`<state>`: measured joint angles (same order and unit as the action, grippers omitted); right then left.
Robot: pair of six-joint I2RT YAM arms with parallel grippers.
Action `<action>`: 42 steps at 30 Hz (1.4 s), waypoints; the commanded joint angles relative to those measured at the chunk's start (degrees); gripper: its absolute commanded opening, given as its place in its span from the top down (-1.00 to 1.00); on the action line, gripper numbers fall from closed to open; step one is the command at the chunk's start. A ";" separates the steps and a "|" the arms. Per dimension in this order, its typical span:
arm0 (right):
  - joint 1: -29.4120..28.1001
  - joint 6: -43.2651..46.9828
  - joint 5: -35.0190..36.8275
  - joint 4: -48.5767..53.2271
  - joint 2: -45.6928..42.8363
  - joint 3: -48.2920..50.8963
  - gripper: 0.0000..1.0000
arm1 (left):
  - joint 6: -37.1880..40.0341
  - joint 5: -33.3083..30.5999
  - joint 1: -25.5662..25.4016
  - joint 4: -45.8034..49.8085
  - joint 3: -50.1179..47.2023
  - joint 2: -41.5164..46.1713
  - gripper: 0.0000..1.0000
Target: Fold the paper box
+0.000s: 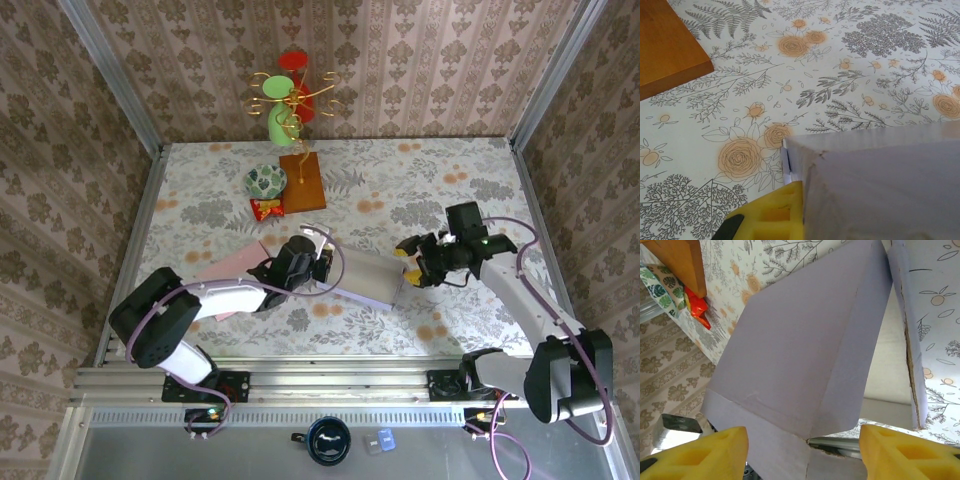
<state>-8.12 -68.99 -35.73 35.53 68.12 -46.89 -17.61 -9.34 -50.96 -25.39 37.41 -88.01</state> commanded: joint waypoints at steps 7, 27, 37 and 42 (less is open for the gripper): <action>0.22 2.94 -3.97 -2.09 2.14 3.12 -0.02 | -2.63 -1.70 -1.65 2.66 -2.31 0.54 0.89; 0.21 11.14 -2.43 -1.13 5.92 6.50 -0.09 | -7.96 0.13 -3.24 15.09 -4.27 7.98 0.28; 0.22 14.92 -1.82 -0.33 7.52 6.09 -0.20 | -11.97 0.45 -4.50 25.96 -6.72 20.90 0.17; 0.22 18.25 -0.48 1.53 8.59 5.42 -0.20 | -16.95 0.42 -4.81 34.38 -6.17 30.48 0.05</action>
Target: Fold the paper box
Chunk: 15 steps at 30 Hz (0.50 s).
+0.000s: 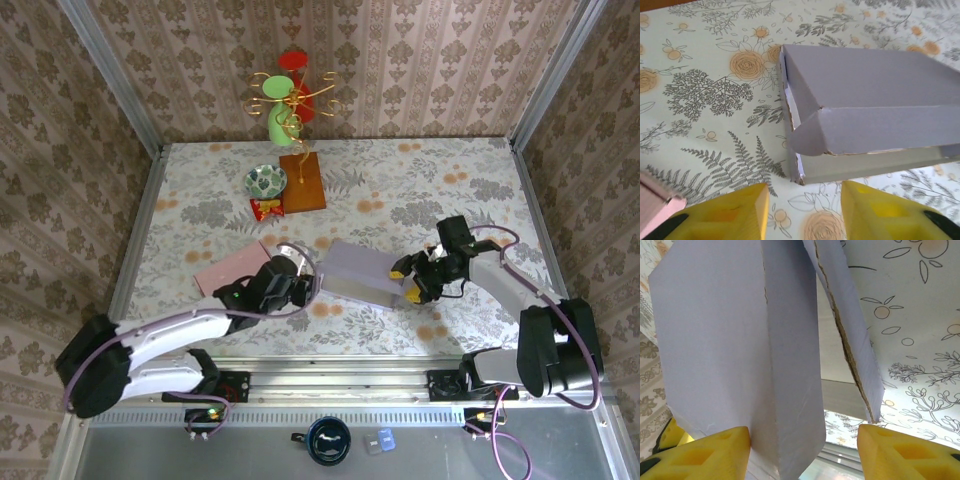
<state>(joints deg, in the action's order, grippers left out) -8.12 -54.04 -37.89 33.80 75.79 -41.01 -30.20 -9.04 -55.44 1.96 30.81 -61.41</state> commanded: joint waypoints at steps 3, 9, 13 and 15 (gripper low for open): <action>0.22 5.43 2.83 4.22 1.60 -0.89 -0.19 | -8.61 -0.54 0.59 12.91 2.85 8.73 -0.17; 0.22 7.92 4.13 3.57 2.77 -0.52 -0.17 | -8.48 11.13 10.63 18.92 11.11 5.80 -0.24; 0.26 7.81 4.12 1.31 3.30 0.23 -0.17 | -5.34 23.36 19.13 20.30 18.63 -6.06 -0.26; 0.28 8.15 4.35 0.95 3.53 0.08 -0.17 | -1.48 26.35 19.61 22.57 24.16 -12.39 -0.28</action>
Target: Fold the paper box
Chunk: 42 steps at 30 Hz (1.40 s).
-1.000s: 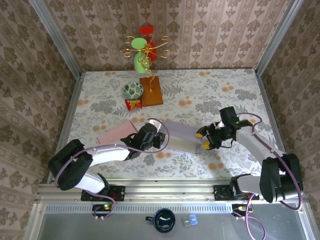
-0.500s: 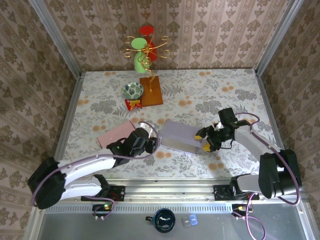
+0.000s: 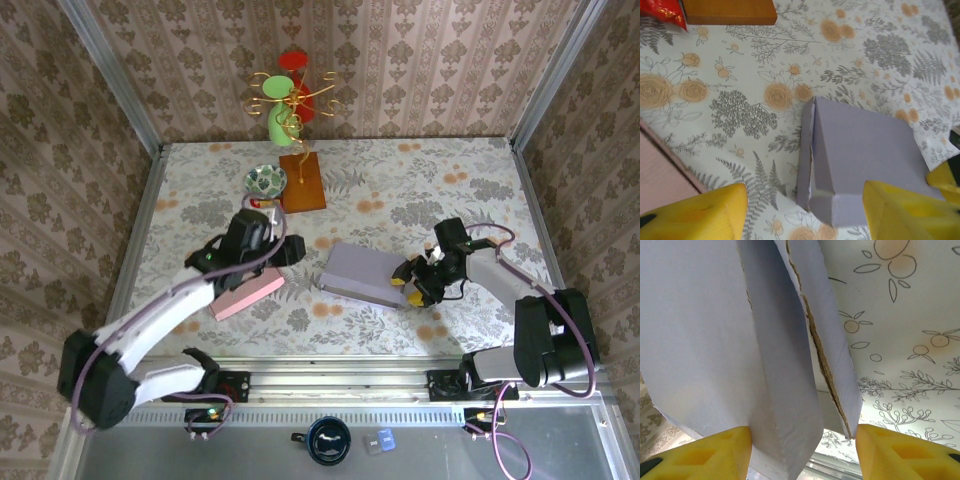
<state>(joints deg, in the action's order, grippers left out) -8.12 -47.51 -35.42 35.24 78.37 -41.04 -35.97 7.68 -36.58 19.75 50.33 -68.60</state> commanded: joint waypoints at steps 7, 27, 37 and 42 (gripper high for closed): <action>0.30 4.59 3.66 0.13 3.14 -1.12 -0.17 | 10.03 15.01 0.26 7.38 14.91 -21.95 -0.22; 0.39 10.01 5.18 0.92 8.78 -3.60 -0.11 | 12.16 15.80 -3.85 2.41 13.57 -34.14 -0.04; 0.39 12.55 5.62 0.98 10.77 -4.92 0.07 | 11.96 16.55 -3.85 0.44 11.59 -34.94 0.23; 0.39 14.14 6.50 1.41 11.78 -5.58 0.11 | 12.06 15.79 -3.95 0.82 11.29 -34.81 0.29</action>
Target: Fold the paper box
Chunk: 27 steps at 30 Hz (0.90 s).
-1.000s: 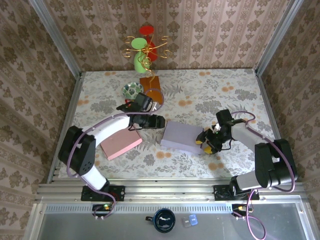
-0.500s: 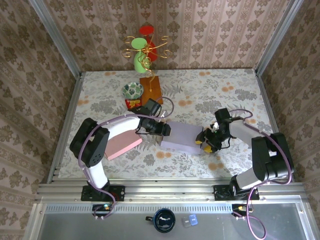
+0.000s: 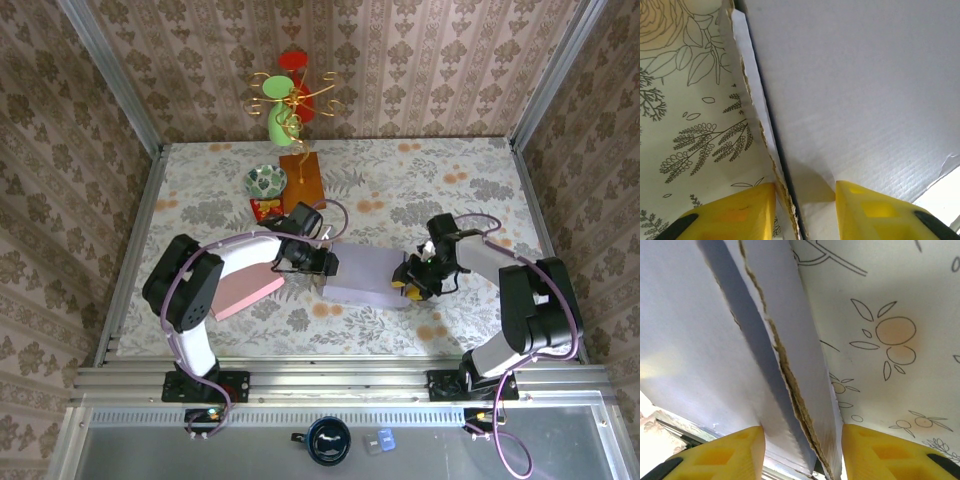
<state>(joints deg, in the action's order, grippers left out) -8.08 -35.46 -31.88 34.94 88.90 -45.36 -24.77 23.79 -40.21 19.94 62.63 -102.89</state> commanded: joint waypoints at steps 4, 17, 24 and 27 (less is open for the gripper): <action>0.34 3.15 3.44 1.74 2.35 -1.46 0.15 | 1.23 -0.41 -0.30 0.49 -1.22 -0.56 0.32; 0.25 5.92 4.54 2.63 4.48 -2.51 0.42 | 0.92 -0.06 -0.83 -1.44 -2.06 -0.56 0.34; 0.25 8.54 6.01 5.02 4.61 -3.96 0.54 | 0.88 -0.55 -1.13 -1.37 -1.86 -0.84 0.45; 0.34 10.36 8.61 7.36 4.02 -5.27 0.41 | 1.22 -1.33 -1.11 -0.63 -1.85 -0.57 0.46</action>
<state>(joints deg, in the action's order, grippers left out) -8.08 -27.77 -30.04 39.24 91.94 -49.25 -24.75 23.40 -40.56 18.31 61.84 -102.89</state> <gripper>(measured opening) 0.285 0.272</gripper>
